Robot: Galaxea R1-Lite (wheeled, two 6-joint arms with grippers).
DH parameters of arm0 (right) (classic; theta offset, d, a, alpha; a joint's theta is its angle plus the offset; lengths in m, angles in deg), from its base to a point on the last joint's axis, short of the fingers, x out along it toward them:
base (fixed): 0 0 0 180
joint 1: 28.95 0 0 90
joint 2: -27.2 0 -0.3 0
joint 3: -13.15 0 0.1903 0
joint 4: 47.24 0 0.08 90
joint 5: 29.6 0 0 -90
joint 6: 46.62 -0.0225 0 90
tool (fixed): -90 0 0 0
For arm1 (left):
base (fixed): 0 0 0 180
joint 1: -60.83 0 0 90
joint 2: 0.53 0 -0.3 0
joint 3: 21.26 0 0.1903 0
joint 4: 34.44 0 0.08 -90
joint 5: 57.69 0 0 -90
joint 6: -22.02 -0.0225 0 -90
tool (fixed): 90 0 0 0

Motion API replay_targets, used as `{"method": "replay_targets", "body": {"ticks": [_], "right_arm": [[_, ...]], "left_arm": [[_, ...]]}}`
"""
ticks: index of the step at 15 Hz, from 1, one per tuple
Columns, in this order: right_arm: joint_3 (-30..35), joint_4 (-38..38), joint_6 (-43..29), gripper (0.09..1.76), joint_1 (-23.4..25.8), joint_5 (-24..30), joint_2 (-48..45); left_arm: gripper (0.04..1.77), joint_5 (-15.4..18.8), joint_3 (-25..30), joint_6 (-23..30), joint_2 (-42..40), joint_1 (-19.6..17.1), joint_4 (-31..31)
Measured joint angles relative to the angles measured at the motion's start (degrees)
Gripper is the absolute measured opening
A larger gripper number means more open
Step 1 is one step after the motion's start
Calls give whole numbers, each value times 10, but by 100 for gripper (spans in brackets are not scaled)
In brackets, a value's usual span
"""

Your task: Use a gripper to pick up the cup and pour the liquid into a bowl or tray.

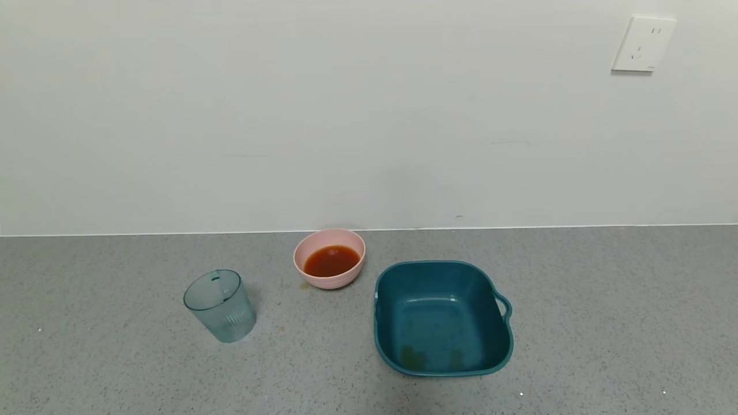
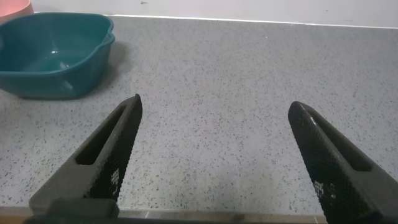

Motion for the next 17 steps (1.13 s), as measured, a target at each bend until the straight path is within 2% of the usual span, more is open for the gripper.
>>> {"method": "replay_targets", "body": {"ticks": [2,4,8,17], "right_arm": [[0,0,0,171,0,0,0],[0,0,0,171,0,0,0],[0,0,0,171,0,0,0],[0,0,0,171,0,-1,0]], "left_arm": [[172,4,0,2,0,0,4],[172,15,1,16,0,0,36],[172,11,0,58,0,0,28],[172,9,0,62,0,0,31]]}}
